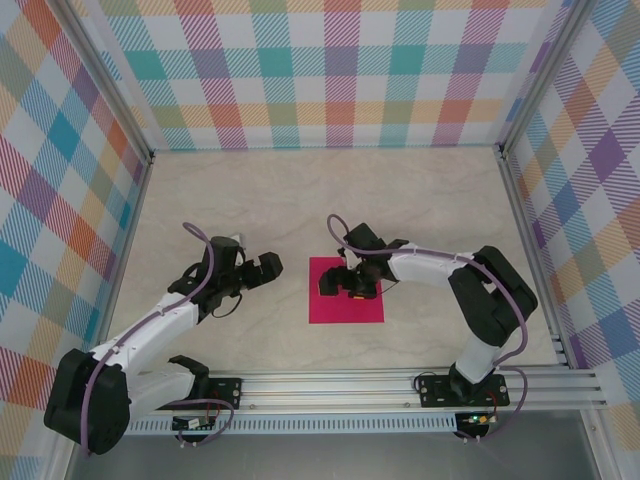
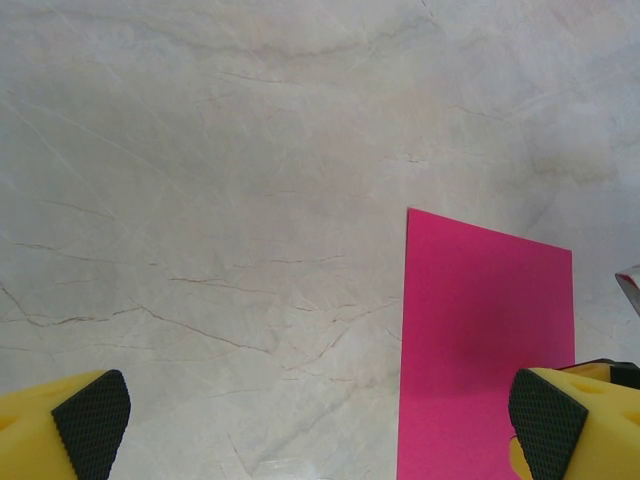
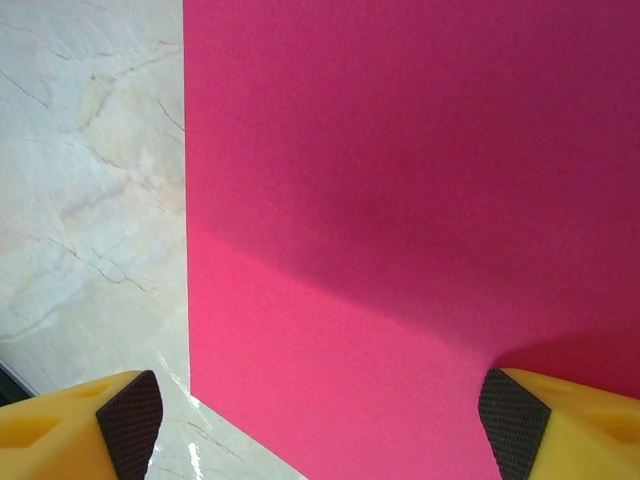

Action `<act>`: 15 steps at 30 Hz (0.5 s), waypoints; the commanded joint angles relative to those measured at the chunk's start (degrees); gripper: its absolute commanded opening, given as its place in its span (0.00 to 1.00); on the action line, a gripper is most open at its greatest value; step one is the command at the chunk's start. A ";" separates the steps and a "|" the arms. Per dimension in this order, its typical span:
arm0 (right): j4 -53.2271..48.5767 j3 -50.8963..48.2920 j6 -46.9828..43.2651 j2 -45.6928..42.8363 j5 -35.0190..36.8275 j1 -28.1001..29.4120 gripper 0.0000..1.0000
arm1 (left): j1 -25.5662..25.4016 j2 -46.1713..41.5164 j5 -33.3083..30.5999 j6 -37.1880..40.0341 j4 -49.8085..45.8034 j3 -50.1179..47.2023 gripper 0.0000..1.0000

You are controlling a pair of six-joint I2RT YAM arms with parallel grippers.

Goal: Fold a paper plane with a square sheet of paper (pick it up from the middle)

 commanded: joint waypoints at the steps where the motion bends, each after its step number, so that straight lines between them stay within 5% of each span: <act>1: -7.18 2.26 -1.64 -2.40 1.77 0.14 0.87 | 0.52 -0.24 1.48 -0.61 2.72 0.84 1.00; 6: -16.93 6.73 3.19 -5.41 16.17 0.42 0.91 | 0.47 -0.44 2.11 -1.00 3.84 0.06 1.00; 7: -19.07 7.42 4.96 -5.74 19.12 0.67 1.00 | 0.46 -0.69 1.71 -1.13 4.60 -0.41 1.00; 15: -27.59 14.89 10.93 -7.80 34.30 6.65 1.00 | 0.46 -9.40 -5.25 -2.02 11.13 -6.47 1.00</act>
